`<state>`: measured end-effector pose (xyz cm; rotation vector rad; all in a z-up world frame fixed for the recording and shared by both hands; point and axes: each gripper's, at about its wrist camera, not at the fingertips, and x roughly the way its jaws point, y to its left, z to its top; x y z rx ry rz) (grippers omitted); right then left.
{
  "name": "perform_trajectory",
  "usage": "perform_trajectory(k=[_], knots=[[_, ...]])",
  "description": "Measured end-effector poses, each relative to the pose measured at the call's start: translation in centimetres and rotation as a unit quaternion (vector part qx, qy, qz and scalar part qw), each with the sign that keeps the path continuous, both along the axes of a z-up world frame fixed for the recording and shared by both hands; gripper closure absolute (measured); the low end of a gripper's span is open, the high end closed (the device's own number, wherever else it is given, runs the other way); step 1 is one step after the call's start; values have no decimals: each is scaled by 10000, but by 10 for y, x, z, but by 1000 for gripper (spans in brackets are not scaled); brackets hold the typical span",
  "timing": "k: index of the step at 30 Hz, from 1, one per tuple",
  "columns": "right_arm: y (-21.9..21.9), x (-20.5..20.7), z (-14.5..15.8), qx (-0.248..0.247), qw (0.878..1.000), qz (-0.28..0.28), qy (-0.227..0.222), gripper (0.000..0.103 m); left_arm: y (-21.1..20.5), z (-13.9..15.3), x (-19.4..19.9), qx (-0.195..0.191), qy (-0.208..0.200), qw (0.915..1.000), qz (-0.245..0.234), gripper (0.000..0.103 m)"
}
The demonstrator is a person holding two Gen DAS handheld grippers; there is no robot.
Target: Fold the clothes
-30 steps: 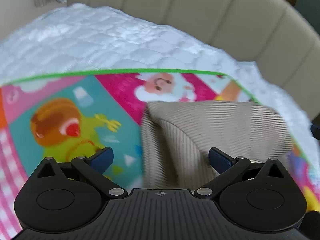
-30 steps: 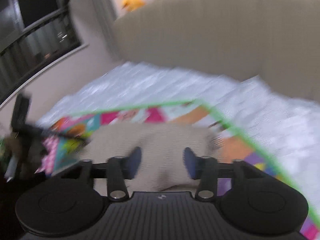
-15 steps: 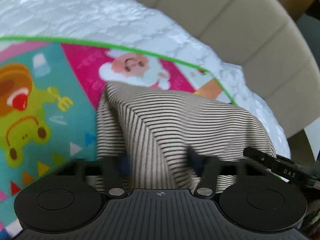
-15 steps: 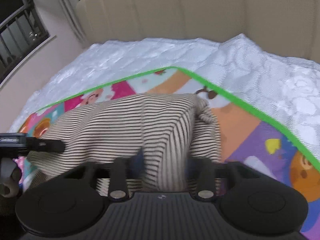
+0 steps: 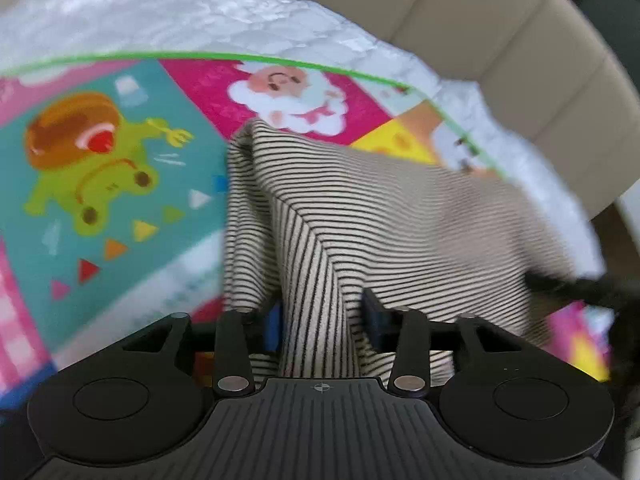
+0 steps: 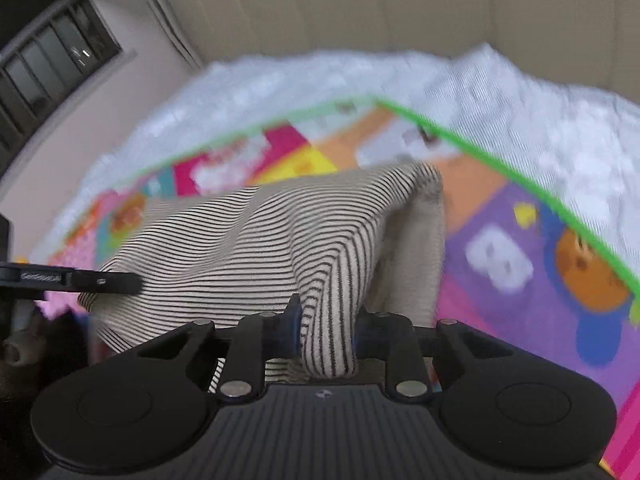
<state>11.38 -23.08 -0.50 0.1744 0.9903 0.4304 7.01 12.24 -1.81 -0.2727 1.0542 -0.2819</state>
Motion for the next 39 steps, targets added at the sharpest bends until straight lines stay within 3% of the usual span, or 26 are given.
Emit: perform_trajectory(k=[5, 7, 8, 10, 12, 16, 19, 25, 28, 39], knots=[[-1, 1, 9, -329, 9992, -114, -203, 49, 1, 16, -1, 183, -196, 9996, 50, 47], [-8, -4, 20, -260, 9986, -204, -404, 32, 3, 27, -3, 190, -307, 9993, 96, 45], [-13, -6, 26, -141, 9983, -271, -491, 29, 4, 32, -5, 166, -357, 9992, 119, 42], [-19, -7, 37, 82, 9970, -393, -656, 19, 4, 43, -10, -63, -421, 9990, 158, 34], [-19, -4, 44, 281, 9951, -474, -823, 16, -1, 51, -15, -274, -427, 9987, 103, 28], [-2, 7, 43, 643, 9934, -394, -864, 5, -14, 47, -20, -710, -160, 9973, -42, 19], [11, 19, 24, 773, 9950, -392, -501, 1, -23, 31, -22, -912, 220, 9955, -129, 15], [15, 33, -30, 422, 9946, -848, 413, 0, -39, -2, -24, -889, 730, 9933, -133, 7], [14, 32, -34, 474, 9946, -831, 414, 0, -38, -19, -23, -1067, 1060, 9884, 194, 6], [20, 30, -33, 262, 9962, -760, 343, 0, -49, -10, -34, -1013, 943, 9900, 273, 5]])
